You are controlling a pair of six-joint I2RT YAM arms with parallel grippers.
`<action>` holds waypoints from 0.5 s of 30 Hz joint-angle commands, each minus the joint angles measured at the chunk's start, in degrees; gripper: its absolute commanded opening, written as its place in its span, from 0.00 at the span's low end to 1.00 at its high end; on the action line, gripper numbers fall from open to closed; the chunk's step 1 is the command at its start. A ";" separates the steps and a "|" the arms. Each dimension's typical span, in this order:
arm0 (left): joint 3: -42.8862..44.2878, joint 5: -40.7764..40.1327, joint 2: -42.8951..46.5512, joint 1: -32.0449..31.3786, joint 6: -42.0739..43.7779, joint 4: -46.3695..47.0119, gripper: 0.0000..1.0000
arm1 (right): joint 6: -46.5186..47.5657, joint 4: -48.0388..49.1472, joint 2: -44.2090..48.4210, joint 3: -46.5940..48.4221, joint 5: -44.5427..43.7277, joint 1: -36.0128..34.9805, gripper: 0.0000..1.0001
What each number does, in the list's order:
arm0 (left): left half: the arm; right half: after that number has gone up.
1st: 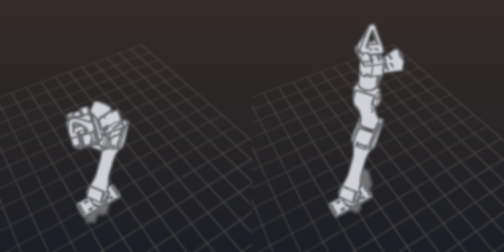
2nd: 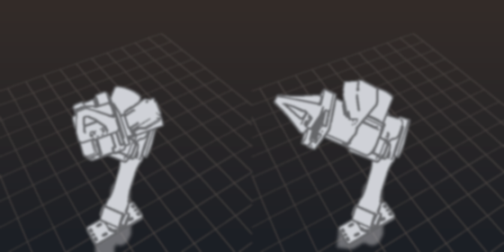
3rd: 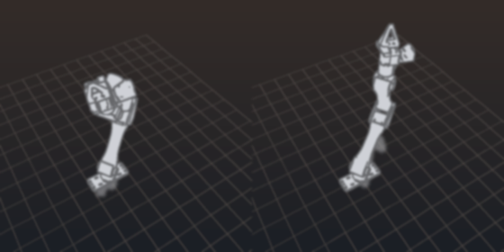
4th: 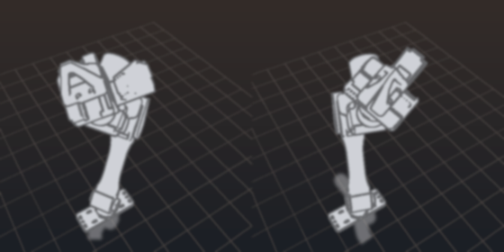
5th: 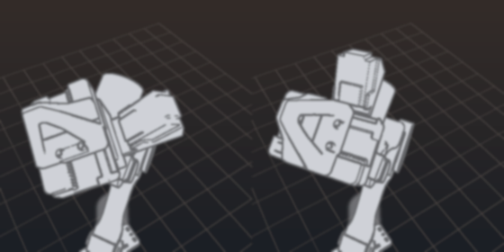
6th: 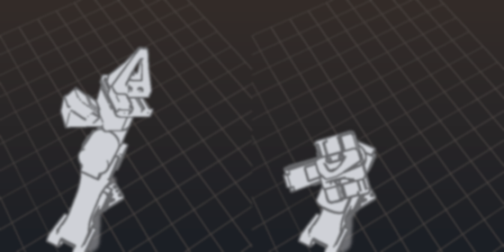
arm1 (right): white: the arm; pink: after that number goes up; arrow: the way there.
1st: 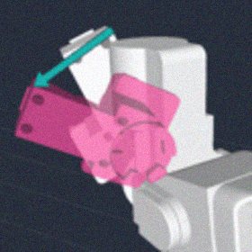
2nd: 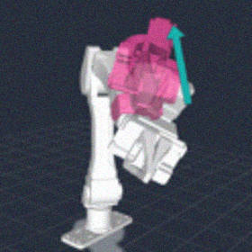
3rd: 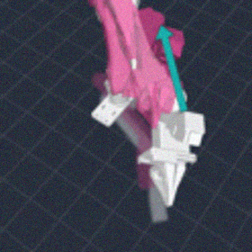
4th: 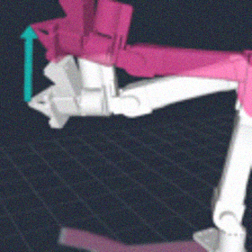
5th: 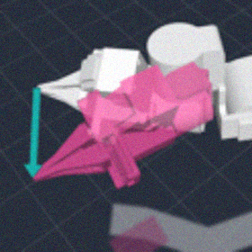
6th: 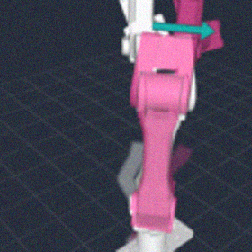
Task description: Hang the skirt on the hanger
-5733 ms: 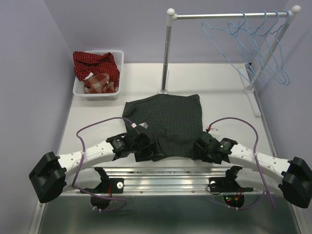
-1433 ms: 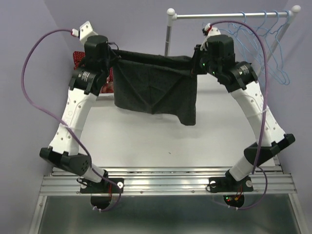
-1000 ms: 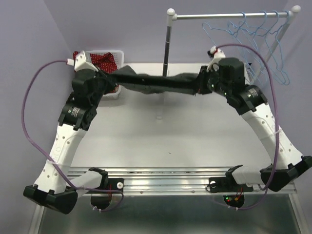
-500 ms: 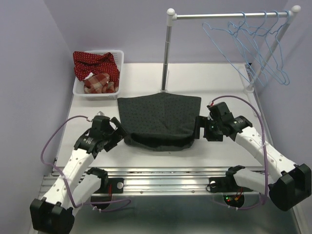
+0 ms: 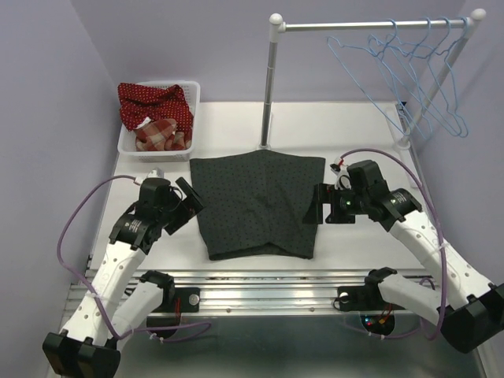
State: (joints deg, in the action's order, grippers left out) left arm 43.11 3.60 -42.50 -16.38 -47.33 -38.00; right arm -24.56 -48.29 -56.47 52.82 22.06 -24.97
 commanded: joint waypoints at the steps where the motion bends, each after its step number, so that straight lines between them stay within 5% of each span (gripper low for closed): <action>1: -3.03 3.26 -2.14 0.12 1.72 7.92 0.99 | 1.17 9.69 -2.85 -0.78 3.95 0.19 1.00; 9: -8.40 6.25 -20.47 -2.33 0.58 30.51 0.99 | 0.04 29.28 -18.84 -5.09 2.46 0.19 1.00; 15: -4.18 3.45 -35.88 -2.34 3.21 31.41 0.99 | -3.04 33.00 -29.39 -3.86 -9.63 0.19 1.00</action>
State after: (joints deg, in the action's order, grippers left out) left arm 36.40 8.84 -74.52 -18.65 -46.22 -10.79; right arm -25.67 -21.67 -83.77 48.14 21.34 -24.97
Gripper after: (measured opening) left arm 0.986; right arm 0.998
